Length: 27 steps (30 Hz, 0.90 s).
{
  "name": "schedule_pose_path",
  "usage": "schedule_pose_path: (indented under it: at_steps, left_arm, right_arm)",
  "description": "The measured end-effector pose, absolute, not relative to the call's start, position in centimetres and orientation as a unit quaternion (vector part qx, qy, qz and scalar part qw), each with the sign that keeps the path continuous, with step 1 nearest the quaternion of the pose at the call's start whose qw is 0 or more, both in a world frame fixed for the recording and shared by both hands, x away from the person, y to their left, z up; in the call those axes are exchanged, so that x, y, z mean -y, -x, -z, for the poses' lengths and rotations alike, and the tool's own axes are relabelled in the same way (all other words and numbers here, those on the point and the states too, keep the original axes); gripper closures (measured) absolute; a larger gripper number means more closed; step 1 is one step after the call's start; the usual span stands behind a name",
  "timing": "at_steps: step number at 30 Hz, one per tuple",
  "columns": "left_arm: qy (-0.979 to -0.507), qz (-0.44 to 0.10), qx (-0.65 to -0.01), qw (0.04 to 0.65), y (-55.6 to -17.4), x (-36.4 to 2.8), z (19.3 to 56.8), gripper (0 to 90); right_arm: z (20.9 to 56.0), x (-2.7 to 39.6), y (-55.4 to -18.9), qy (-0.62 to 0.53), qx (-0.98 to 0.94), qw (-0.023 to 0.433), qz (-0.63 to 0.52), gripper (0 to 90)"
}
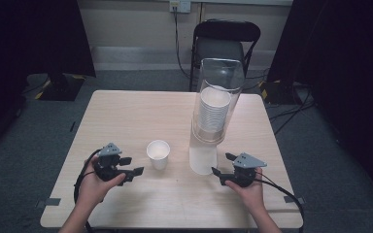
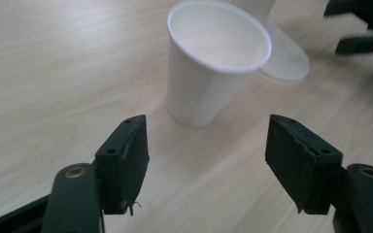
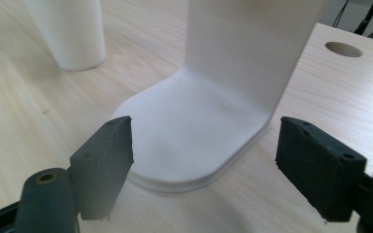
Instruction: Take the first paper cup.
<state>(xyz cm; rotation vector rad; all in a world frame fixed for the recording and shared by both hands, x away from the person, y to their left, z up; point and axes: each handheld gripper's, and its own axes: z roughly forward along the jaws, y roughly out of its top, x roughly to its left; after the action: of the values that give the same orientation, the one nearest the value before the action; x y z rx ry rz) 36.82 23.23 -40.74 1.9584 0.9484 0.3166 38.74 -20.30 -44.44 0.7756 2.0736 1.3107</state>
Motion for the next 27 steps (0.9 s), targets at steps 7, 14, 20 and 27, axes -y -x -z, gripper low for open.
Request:
schedule_pose_path:
  at_steps: [7,14,20,27]
  left_arm:
    - [-0.823,-0.136,-0.364,0.415,-36.6,-22.9,45.5,26.4]
    - [-0.823,-0.158,-0.352,0.417,-36.7,-22.7,46.7,22.0]
    - [-0.837,-0.188,-0.321,0.402,-36.4,-22.1,47.1,19.3]
    - [-0.836,-0.188,-0.323,0.402,-36.4,-21.9,47.2,16.2]
  right_arm:
    - [43.3,20.2,-39.4,-0.309,-0.762,0.284,-0.493,20.8]
    - [42.3,19.0,-40.1,-0.308,-0.751,0.285,-0.510,21.2]
    - [40.9,18.0,-40.7,-0.298,-0.743,0.283,-0.528,21.6]
    - [39.5,17.1,-41.3,-0.284,-0.736,0.291,-0.542,21.6]
